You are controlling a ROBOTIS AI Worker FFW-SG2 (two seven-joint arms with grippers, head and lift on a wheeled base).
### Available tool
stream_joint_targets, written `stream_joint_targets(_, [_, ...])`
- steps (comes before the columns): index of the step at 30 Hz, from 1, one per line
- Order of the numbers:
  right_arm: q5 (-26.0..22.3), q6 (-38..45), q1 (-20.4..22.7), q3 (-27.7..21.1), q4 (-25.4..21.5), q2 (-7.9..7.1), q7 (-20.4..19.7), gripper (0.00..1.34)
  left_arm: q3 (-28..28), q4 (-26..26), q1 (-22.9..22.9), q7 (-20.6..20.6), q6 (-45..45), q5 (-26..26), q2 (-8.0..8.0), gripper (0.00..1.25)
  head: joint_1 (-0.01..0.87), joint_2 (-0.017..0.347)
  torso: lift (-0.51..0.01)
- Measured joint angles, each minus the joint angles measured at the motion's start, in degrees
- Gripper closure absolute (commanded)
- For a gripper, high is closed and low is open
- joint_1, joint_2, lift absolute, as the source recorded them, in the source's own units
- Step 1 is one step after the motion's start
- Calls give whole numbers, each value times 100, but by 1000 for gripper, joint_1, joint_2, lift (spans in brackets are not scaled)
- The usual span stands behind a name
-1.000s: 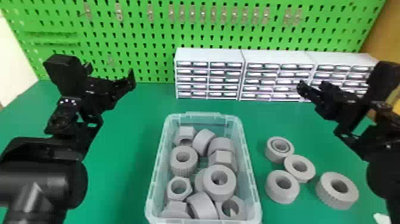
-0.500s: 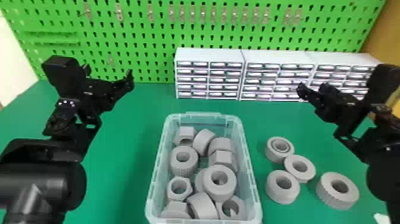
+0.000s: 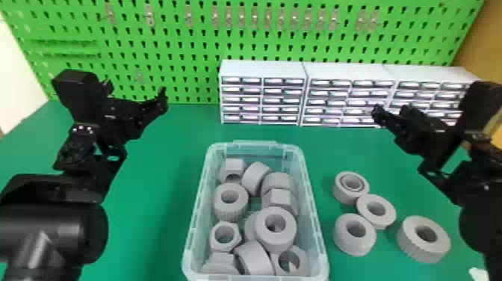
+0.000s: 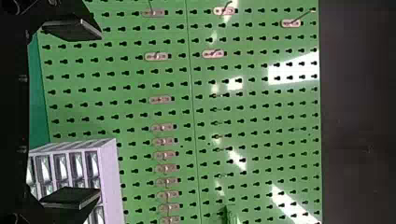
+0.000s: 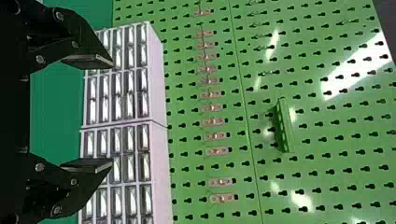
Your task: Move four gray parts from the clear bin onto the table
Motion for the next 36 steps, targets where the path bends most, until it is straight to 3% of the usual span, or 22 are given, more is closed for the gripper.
stream_joint_targets(36, [-53,-70,6,-28,0,-33,0,510,19,0,-9,0,-51,-11,0,107,678,34,-50])
